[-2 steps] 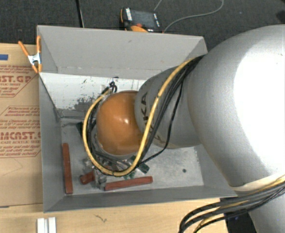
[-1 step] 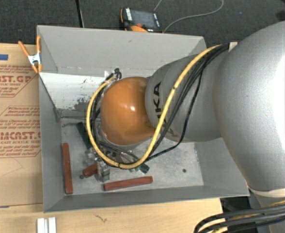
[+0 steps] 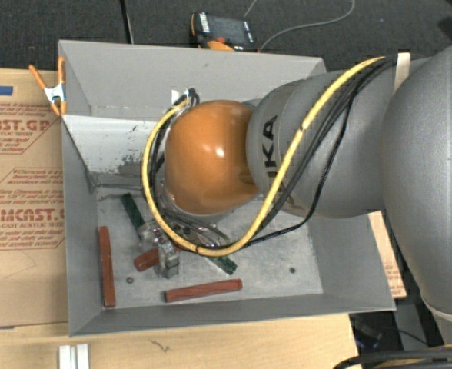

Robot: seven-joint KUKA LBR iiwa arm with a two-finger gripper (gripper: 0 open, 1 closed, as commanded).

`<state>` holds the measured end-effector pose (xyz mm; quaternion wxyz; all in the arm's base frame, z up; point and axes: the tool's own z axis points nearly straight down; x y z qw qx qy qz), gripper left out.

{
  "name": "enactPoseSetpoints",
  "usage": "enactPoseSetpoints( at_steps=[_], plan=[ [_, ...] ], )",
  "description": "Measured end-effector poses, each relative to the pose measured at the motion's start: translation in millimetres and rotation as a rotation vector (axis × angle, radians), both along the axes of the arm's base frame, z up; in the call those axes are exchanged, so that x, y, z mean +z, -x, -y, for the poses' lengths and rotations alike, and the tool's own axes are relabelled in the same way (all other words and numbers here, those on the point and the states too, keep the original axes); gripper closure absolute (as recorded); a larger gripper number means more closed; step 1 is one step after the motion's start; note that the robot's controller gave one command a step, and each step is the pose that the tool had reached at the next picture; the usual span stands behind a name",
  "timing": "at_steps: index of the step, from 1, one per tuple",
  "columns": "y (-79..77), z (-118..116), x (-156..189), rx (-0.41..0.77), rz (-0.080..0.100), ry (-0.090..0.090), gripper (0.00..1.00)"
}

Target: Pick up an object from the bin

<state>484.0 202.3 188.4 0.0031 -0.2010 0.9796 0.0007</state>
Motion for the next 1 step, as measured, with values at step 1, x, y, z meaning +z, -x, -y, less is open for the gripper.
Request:
enactPoseSetpoints(
  at_steps=[1],
  plan=[
    [-0.4,-0.6,5.9,0.000,-0.004,0.002,1.00]
  ],
)
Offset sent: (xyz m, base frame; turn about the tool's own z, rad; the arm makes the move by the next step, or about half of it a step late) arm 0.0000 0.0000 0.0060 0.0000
